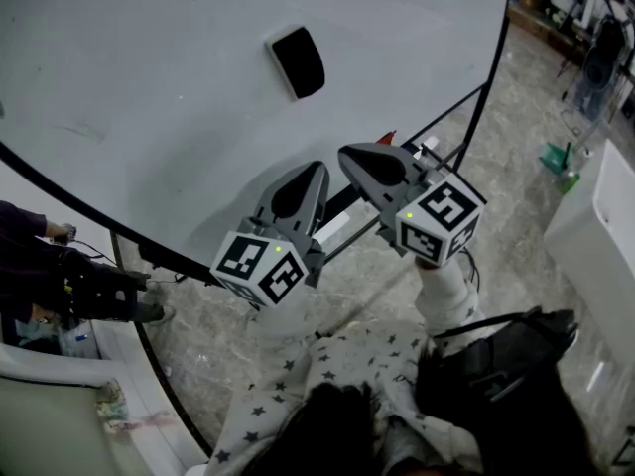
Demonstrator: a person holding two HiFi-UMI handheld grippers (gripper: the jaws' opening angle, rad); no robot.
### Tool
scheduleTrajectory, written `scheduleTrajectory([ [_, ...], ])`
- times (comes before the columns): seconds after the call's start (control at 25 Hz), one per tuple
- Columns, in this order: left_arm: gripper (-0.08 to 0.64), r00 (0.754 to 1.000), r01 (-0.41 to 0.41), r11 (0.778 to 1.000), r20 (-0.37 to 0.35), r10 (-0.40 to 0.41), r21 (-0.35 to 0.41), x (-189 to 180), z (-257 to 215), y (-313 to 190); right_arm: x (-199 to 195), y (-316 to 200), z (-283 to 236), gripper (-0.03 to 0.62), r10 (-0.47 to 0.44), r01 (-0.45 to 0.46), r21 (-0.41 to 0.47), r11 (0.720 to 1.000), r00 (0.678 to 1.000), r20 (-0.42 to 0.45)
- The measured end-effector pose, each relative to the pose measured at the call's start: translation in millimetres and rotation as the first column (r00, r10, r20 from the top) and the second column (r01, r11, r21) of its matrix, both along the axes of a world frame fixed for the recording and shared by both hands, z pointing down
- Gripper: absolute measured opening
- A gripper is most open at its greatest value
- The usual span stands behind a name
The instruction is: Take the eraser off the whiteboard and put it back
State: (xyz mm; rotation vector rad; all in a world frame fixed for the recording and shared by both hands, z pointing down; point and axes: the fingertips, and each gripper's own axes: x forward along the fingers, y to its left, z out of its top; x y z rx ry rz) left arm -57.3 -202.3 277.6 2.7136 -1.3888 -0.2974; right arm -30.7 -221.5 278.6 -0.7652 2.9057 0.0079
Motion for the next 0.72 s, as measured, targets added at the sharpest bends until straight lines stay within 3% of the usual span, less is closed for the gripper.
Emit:
scheduleTrajectory([
  [0.72, 0.001, 1.000, 0.001, 1.000, -0.006, -0.001, -0.011, -5.6, 4.5, 4.5, -4.8, 5.0, 3.6, 0.006, -0.002, 0.002, -0.001, 1.000, 1.000, -0.001],
])
